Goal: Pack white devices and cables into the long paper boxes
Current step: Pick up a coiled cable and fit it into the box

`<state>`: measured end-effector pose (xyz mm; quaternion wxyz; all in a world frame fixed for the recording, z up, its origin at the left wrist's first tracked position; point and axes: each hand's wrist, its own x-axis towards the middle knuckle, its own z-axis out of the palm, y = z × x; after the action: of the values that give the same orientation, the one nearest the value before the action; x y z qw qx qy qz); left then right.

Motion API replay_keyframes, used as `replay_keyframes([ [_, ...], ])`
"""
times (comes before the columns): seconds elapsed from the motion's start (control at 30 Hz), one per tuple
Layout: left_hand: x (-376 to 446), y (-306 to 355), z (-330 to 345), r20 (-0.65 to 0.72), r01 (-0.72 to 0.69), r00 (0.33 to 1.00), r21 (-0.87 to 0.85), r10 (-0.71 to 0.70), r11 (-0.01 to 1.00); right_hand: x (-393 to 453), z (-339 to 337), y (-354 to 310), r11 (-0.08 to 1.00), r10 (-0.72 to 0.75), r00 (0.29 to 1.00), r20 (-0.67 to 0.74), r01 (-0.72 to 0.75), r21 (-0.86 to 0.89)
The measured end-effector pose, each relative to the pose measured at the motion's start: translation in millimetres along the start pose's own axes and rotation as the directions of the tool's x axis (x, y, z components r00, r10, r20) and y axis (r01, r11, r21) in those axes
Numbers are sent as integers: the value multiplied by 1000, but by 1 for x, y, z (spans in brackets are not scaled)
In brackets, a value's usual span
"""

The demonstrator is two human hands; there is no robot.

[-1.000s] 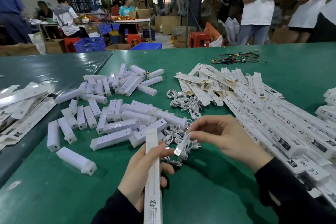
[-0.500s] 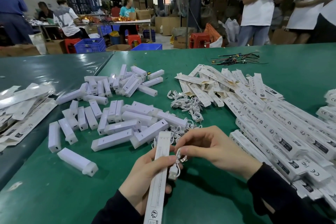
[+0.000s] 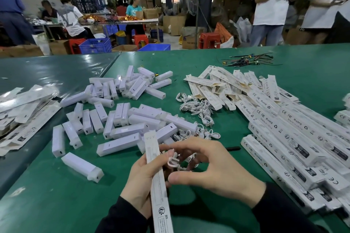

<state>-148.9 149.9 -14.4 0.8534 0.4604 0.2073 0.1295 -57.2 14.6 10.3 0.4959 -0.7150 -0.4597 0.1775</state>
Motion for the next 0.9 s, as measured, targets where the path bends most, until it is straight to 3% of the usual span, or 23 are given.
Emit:
replay_keyframes([
  [0.17,-4,-2,4,22,15,1000,23,-16,1000,1,7,1,968,154,988,17,-154,200],
  [0.37,-3,-3,2,42,51,998,57,-53,997,2,-2,-4,892,207,974,93,-227,391],
  [0.7,-3,-2,2,85,84,992,67,-90,994,2,-1,-2,816,259,966,-16,-210,538],
  [0.8,-3,-2,3,84,122,988,81,-128,989,4,-5,0,803,307,944,-123,-187,566],
  [0.9,-5,-2,2,205,150,964,94,-167,984,7,-14,3,792,354,897,-266,-137,595],
])
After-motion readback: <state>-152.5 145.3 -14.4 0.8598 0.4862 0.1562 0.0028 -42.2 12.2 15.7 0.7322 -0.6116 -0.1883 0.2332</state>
